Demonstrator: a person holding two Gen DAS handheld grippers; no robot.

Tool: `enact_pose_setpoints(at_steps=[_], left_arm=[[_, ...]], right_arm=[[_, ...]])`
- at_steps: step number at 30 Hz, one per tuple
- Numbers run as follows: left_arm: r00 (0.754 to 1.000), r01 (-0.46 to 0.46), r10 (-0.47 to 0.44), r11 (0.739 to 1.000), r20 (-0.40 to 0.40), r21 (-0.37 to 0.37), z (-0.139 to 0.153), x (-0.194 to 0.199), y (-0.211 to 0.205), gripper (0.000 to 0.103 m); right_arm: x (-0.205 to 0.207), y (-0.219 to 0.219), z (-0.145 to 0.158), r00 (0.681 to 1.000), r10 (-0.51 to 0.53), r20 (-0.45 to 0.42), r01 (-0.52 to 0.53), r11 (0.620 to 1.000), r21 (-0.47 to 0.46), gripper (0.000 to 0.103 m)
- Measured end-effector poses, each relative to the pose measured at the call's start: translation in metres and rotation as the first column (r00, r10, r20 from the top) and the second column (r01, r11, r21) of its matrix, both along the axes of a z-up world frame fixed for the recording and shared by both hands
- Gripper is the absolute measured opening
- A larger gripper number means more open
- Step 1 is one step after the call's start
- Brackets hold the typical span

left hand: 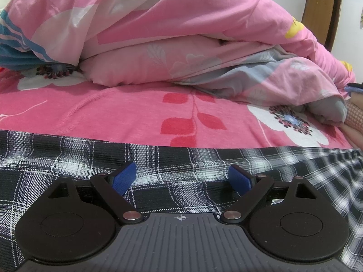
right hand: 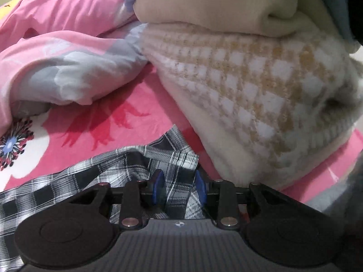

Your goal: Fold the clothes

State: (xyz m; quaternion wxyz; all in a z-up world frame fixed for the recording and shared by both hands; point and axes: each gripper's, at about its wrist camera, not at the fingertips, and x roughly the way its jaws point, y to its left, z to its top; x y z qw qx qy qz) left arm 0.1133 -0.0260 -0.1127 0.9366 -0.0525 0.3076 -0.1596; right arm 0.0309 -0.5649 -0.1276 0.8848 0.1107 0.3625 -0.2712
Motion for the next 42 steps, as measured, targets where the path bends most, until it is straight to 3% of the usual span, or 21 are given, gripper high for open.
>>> enact_pose_setpoints(at_steps=[1, 3, 6, 10, 16, 18, 20, 22, 25, 27, 30, 33, 35, 37, 39, 42], left_arm=[[1.000, 0.000, 0.000, 1.000, 0.000, 0.000, 0.000, 0.000, 0.000, 0.090], [1.000, 0.000, 0.000, 1.000, 0.000, 0.002, 0.000, 0.000, 0.000, 0.090], [1.000, 0.000, 0.000, 1.000, 0.001, 0.004, 0.000, 0.000, -0.001, 0.090], [1.000, 0.000, 0.000, 1.000, 0.001, 0.006, 0.000, 0.000, -0.001, 0.090], [1.000, 0.000, 0.000, 1.000, 0.001, 0.006, 0.000, -0.001, -0.001, 0.090], [1.000, 0.000, 0.000, 1.000, 0.001, 0.005, 0.000, -0.001, -0.001, 0.090], [1.000, 0.000, 0.000, 1.000, 0.000, 0.005, 0.000, -0.001, -0.001, 0.090], [1.000, 0.000, 0.000, 1.000, 0.000, 0.006, 0.000, -0.001, -0.001, 0.090], [1.000, 0.001, -0.001, 1.000, 0.000, 0.007, 0.000, -0.001, -0.001, 0.090], [1.000, 0.001, -0.001, 1.000, 0.000, 0.007, -0.001, -0.001, -0.001, 0.090], [1.000, 0.001, -0.001, 1.000, 0.000, 0.007, -0.001, 0.000, -0.001, 0.090], [1.000, 0.001, -0.001, 1.000, 0.000, 0.007, -0.001, 0.000, -0.001, 0.090], [1.000, 0.001, -0.001, 1.000, 0.000, 0.007, -0.001, -0.001, -0.001, 0.090], [1.000, 0.001, -0.001, 1.000, 0.000, 0.007, -0.001, -0.001, -0.001, 0.090], [1.000, 0.001, -0.001, 1.000, 0.000, 0.005, -0.001, 0.000, -0.001, 0.090], [1.000, 0.001, -0.001, 1.000, 0.000, -0.003, -0.001, 0.000, 0.000, 0.090]], right_arm=[[0.001, 0.002, -0.001, 1.000, 0.013, -0.001, -0.013, 1.000, -0.018, 0.027], [0.000, 0.009, -0.001, 0.999, 0.043, -0.006, -0.043, 0.996, -0.073, 0.008], [0.000, 0.025, 0.005, 0.996, 0.086, -0.023, -0.090, 0.969, -0.229, 0.007], [0.014, 0.044, 0.009, 0.986, 0.142, -0.083, -0.164, 0.877, -0.452, 0.007], [0.044, 0.060, -0.005, 0.960, 0.188, -0.206, -0.276, 0.740, -0.614, 0.007], [0.056, 0.057, -0.019, 0.944, 0.186, -0.272, -0.318, 0.732, -0.602, 0.007], [0.065, 0.051, -0.033, 0.926, 0.168, -0.339, -0.345, 0.744, -0.572, 0.012], [0.066, 0.051, -0.038, 0.923, 0.141, -0.359, -0.343, 0.725, -0.597, 0.021], [0.058, 0.059, -0.024, 0.928, 0.135, -0.348, -0.333, 0.718, -0.611, 0.027], [0.043, 0.070, -0.008, 0.938, 0.147, -0.315, -0.323, 0.705, -0.631, 0.041], [0.012, 0.088, 0.028, 0.960, 0.181, -0.212, -0.276, 0.722, -0.634, 0.043], [-0.030, 0.095, 0.067, 0.983, 0.182, -0.026, -0.166, 0.821, -0.546, 0.043], [-0.063, 0.091, 0.089, 0.982, 0.142, 0.124, -0.077, 0.903, -0.423, 0.043], [-0.092, 0.084, 0.102, 0.967, 0.072, 0.244, -0.001, 0.961, -0.278, 0.043], [-0.115, 0.076, 0.099, 0.953, 0.008, 0.303, 0.036, 0.990, -0.138, 0.043], [-0.144, 0.066, 0.087, 0.936, -0.081, 0.342, 0.066, 0.996, 0.056, 0.042]])
